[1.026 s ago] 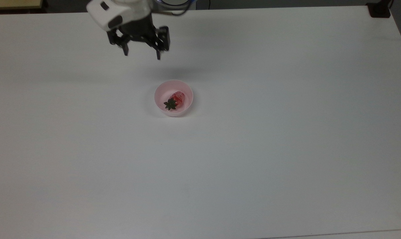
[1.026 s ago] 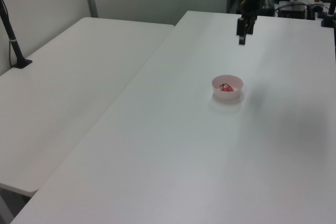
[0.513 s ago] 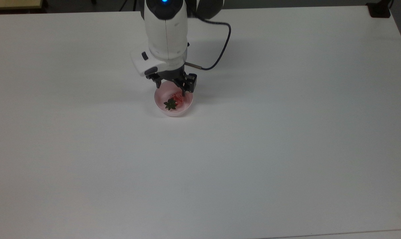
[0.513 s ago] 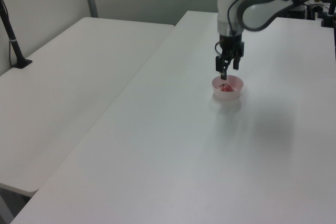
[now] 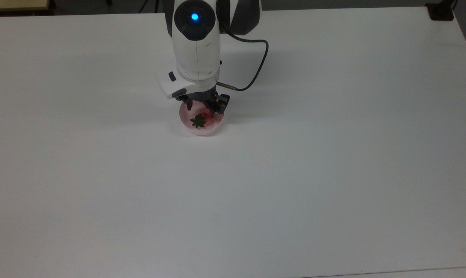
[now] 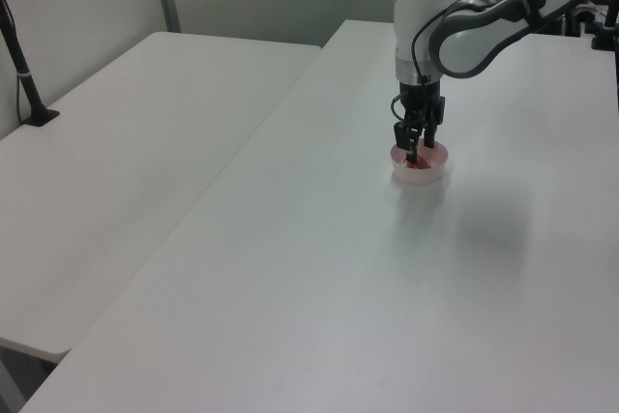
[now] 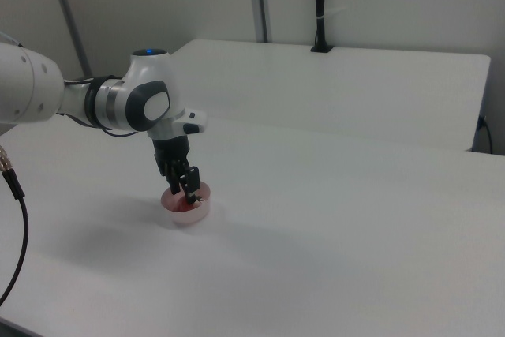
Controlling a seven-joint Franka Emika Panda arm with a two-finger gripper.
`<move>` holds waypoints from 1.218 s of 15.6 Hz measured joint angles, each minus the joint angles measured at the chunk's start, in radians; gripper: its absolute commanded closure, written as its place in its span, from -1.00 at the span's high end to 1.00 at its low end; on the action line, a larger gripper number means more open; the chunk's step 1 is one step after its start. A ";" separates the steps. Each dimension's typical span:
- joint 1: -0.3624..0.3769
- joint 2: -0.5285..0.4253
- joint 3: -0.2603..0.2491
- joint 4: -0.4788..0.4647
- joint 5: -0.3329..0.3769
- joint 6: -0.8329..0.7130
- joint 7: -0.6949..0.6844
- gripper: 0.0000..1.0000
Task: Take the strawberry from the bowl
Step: 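Move the open gripper over the pink bowl and lower it, then close the gripper on the red strawberry inside the bowl, then lift the strawberry up out of the bowl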
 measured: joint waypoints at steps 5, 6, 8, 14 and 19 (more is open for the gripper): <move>0.003 0.030 0.024 -0.001 0.000 0.001 0.012 0.20; 0.003 0.035 0.024 -0.001 0.000 0.001 0.012 0.17; 0.002 0.040 0.024 0.000 0.000 0.025 0.013 -0.03; -0.001 0.040 0.024 0.004 0.000 0.061 0.014 -0.46; -0.017 0.024 0.022 0.017 0.000 0.058 0.011 -0.46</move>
